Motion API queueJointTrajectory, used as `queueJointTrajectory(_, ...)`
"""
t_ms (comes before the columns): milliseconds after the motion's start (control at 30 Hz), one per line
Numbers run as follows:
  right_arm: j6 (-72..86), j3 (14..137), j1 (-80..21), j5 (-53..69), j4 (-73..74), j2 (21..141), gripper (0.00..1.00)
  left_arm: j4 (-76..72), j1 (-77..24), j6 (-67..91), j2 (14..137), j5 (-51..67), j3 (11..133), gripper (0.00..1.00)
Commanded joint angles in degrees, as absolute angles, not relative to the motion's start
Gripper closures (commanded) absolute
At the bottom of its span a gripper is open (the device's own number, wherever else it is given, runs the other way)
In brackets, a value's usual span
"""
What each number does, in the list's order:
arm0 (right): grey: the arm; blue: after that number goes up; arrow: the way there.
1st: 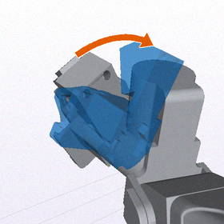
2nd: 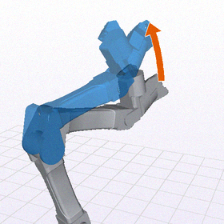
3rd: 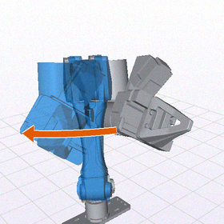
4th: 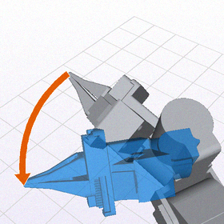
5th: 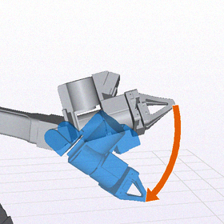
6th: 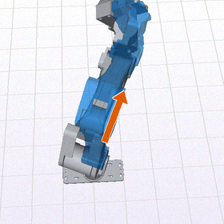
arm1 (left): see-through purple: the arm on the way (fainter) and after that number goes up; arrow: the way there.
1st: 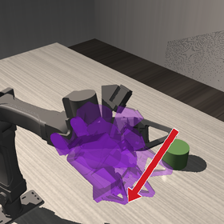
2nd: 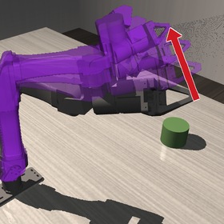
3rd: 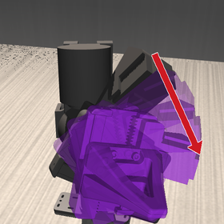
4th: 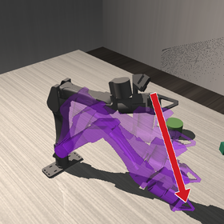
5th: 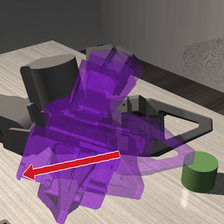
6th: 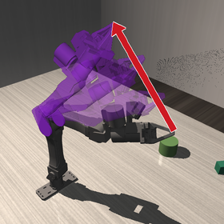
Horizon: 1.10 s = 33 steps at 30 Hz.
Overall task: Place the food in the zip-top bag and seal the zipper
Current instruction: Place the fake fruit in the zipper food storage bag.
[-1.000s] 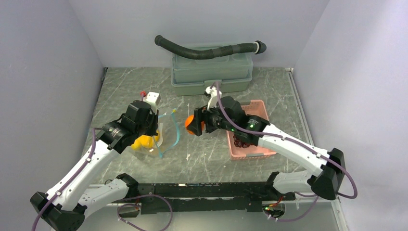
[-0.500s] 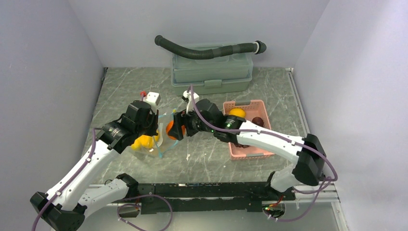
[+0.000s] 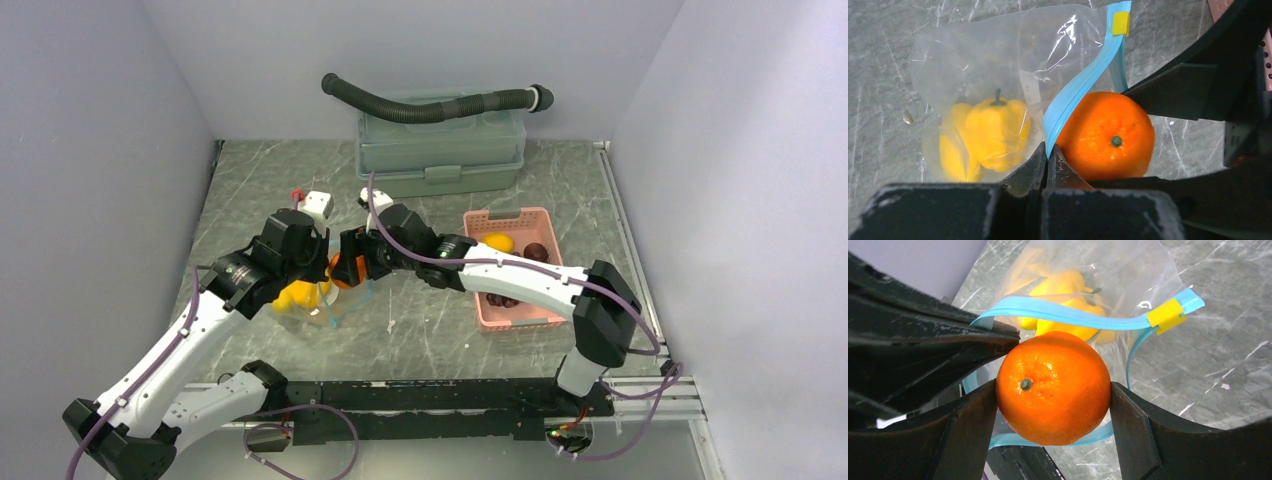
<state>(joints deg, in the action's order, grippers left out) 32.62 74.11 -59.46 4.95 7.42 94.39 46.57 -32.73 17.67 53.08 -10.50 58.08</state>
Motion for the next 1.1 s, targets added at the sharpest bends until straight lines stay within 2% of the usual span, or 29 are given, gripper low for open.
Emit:
queueJointTrajectory(0,34.4,78.6,-59.6,3.8,5.0,96.5,0.49,45.2,-32.6,17.5,52.6,-10.5,58.1,1.00)
queueJointTrajectory(167,35.4,80.0,-59.6,3.2,5.7,98.6,0.42,45.3,-32.6,17.5,52.6,-10.5,58.1,1.00)
queueJointTrajectory(300,35.8,80.6,-59.6,2.2,6.1,99.4,0.27,45.2,-32.6,17.4,52.7,-10.4,58.1,1.00)
queueJointTrajectory(467,36.2,81.0,-59.6,2.0,6.1,99.6,0.20,45.3,-32.6,17.4,52.7,-10.5,58.1,1.00)
queueJointTrajectory(600,36.3,80.4,-59.6,1.5,5.9,98.9,0.09,45.3,-32.6,17.4,52.7,-10.5,58.1,1.00)
queueJointTrajectory(833,36.4,78.6,-59.6,1.1,5.3,96.5,0.05,45.3,-32.6,17.4,52.7,-10.6,58.1,1.00)
queueJointTrajectory(1067,36.8,75.9,-59.8,0.8,5.3,92.6,0.05,45.3,-32.6,17.4,52.8,-10.6,58.1,1.00)
